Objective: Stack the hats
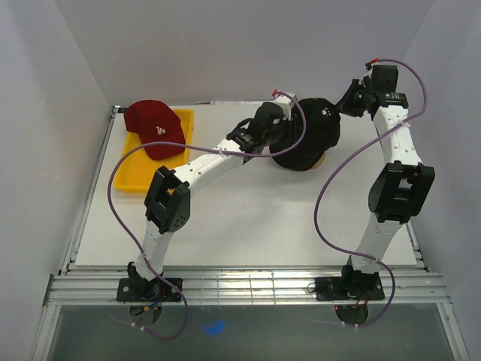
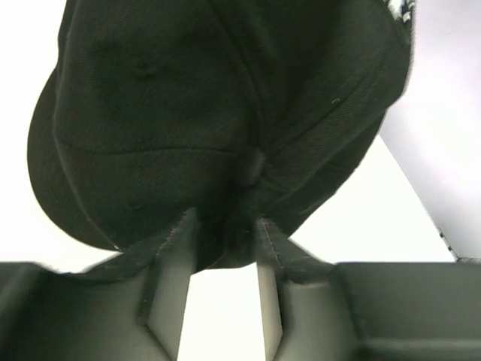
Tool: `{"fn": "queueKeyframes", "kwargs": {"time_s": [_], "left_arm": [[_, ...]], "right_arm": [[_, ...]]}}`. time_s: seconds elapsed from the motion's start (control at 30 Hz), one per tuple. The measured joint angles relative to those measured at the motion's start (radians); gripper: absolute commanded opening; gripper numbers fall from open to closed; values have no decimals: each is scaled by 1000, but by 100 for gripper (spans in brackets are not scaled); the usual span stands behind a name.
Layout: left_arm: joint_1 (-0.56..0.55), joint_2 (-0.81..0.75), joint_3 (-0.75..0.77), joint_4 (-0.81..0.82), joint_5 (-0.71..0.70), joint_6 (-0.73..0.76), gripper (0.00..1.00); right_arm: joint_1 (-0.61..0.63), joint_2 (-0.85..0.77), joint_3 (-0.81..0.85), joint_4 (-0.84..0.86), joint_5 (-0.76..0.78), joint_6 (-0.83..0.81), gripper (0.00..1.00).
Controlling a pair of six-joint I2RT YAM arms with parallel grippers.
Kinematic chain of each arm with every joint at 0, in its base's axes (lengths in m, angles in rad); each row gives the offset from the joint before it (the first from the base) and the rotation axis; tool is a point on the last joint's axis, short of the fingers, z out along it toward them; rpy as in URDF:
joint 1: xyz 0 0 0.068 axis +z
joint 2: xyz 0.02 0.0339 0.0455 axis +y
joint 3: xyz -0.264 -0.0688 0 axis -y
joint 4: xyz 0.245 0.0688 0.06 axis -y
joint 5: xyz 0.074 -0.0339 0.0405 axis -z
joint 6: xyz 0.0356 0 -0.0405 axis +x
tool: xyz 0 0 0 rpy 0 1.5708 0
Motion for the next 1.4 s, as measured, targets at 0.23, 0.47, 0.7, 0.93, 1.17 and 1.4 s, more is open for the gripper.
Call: {"fn": "queueKeyframes", "kwargs": {"time_s": [0.23,0.47,0.7,0.93,1.17,1.4], "left_arm": [[1,-46,-92,54,-38,2,67],[40,-233,-322,152,-105,-72,73],[121,-243,-251,193,-137,-134,73],[161,-49,14,180,-53,-143,72],[162,116,127,151,69,-142,70],[161,169,138,166,124,-150,69]], "right_arm": [[-3,3,0,4,-5,0,13],[-3,3,0,5,-6,-2,13],[-3,3,-4,25,-16,-2,19],[-3,3,-8,42,-22,-1,19],[-3,3,-8,53,-24,-3,19],[-4,19,-8,69,-38,-2,18]]}}
